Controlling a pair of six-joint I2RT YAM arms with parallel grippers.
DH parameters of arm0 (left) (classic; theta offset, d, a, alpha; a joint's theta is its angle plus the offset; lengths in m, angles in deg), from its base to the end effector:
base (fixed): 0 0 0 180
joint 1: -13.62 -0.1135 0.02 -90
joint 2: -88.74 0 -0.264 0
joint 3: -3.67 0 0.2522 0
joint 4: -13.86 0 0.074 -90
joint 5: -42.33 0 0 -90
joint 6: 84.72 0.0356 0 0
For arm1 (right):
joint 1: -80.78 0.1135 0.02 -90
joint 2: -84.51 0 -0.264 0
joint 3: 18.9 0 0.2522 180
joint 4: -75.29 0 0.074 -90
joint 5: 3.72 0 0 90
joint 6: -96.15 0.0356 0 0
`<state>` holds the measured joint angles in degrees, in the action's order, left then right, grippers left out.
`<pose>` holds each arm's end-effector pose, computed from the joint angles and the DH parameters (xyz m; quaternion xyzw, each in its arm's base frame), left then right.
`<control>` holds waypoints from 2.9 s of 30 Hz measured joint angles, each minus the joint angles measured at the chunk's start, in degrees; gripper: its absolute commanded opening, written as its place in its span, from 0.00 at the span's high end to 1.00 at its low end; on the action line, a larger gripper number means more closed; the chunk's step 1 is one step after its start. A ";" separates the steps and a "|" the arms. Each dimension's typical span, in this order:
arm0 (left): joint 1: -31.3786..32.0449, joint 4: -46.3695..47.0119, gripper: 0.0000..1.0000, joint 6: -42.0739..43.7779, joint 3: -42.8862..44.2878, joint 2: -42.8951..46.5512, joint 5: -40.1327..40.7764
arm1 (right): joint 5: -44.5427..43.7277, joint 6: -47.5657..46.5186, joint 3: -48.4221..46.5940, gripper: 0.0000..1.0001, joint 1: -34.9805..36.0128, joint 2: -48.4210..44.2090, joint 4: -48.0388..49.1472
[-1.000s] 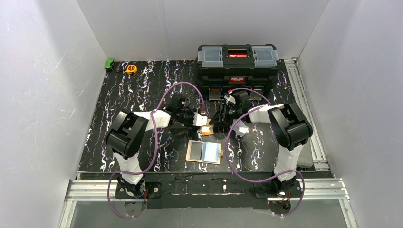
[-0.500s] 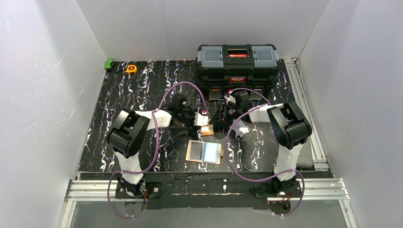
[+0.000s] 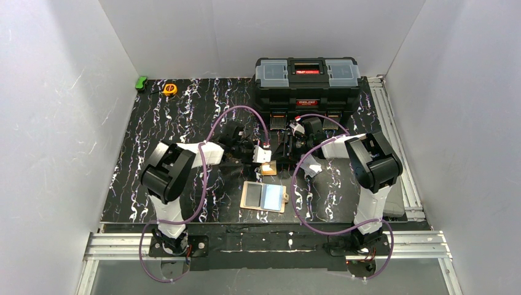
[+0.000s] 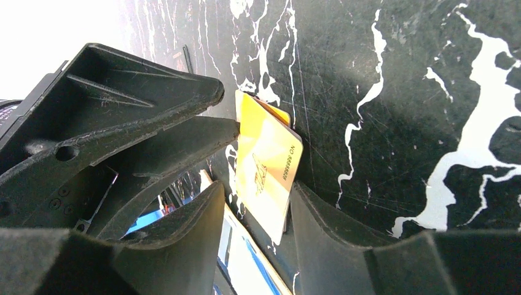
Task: Put the credit cards into the card holder
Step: Pick up the credit card from the center of the board.
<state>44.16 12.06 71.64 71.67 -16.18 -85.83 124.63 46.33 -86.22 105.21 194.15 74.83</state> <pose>0.3068 -0.2065 0.1533 0.7314 0.4593 -0.1547 0.4798 0.3277 0.1731 0.1231 -0.0117 0.8753 0.4565 0.1589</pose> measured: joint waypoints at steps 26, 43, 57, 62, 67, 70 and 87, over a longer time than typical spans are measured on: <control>1.36 0.63 0.60 -0.83 0.90 -0.92 0.20 | -1.46 -0.22 3.78 0.50 -0.72 -2.93 2.12; 1.90 1.31 0.60 -0.81 0.90 -1.38 -0.52 | -2.91 -1.99 4.39 0.58 -0.72 -5.95 -0.68; 1.84 1.36 0.61 -0.81 0.90 -1.38 -0.46 | 2.05 -0.02 5.64 0.61 -0.98 -6.56 3.78; 1.86 1.38 0.61 -0.83 0.90 -1.38 -0.48 | 4.46 2.16 5.70 0.60 -0.94 -6.49 7.61; 1.90 1.49 0.61 -0.94 0.87 -1.38 -0.50 | 6.99 4.66 5.70 0.58 -0.87 -4.28 12.00; 1.95 1.60 0.61 -1.05 0.83 -1.38 -0.48 | 7.67 5.60 5.70 0.57 -0.68 -1.88 12.87; 1.84 1.95 0.46 -2.80 0.79 -1.38 -0.15 | 5.66 3.43 5.60 0.99 0.70 0.63 8.48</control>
<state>46.00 14.01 68.85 72.46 -17.56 -85.98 130.29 49.76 -80.62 105.91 194.79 83.31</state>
